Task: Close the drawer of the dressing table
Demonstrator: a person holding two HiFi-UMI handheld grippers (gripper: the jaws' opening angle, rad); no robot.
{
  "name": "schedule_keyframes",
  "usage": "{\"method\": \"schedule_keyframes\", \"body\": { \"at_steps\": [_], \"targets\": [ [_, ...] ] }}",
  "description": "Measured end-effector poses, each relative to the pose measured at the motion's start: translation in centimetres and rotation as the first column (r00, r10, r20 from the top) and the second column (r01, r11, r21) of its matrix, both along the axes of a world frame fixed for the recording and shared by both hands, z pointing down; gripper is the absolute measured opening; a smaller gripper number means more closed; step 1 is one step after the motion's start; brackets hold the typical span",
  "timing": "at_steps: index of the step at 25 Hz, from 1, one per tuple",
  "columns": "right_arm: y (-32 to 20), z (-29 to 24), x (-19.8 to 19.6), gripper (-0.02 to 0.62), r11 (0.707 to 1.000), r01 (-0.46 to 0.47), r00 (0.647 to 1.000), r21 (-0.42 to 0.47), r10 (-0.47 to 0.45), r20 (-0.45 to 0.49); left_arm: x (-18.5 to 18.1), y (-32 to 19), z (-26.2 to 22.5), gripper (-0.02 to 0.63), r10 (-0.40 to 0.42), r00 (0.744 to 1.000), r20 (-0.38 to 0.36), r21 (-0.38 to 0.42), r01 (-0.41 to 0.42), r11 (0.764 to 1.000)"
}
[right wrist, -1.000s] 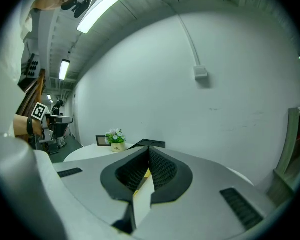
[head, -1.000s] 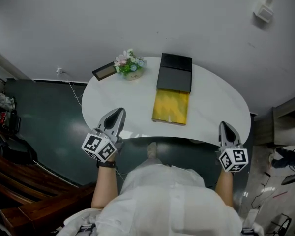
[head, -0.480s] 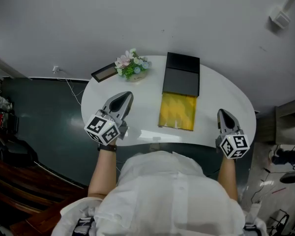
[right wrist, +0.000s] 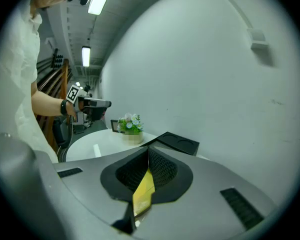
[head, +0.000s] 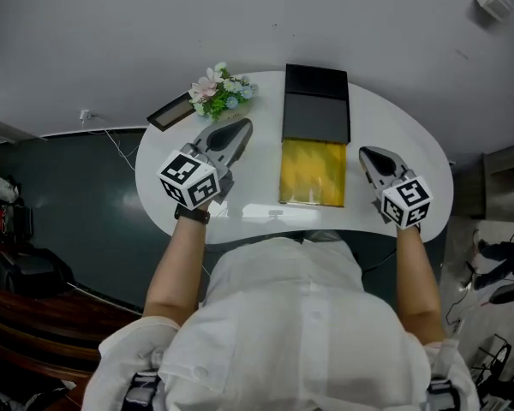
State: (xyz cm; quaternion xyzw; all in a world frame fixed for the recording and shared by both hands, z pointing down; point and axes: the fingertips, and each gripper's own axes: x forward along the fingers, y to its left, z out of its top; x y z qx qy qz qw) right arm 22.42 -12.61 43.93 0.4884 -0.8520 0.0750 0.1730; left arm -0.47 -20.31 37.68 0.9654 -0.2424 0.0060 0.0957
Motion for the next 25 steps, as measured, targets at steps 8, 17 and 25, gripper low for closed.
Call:
{"method": "schedule_keyframes", "body": {
  "at_steps": [8,17,25],
  "targets": [
    [1.4,5.4,-4.2,0.011,0.944,0.256,0.954,-0.206,-0.281,-0.102,2.9,2.0,3.3,0.018,0.066,0.998,0.012,-0.071,-0.065,0.995],
    [4.7,9.6,-10.7,0.072,0.798,0.471,0.832,-0.376,-0.544,-0.112,3.8,3.3,5.1,0.018,0.073,0.997,0.006,-0.122,-0.072,0.990],
    [7.4,13.7,-14.6,0.072,0.606,0.568,0.630,-0.557,-0.755,-0.180,4.1,3.8,5.8,0.018,0.082,0.997,0.004,-0.126,-0.081,0.989]
  ]
}}
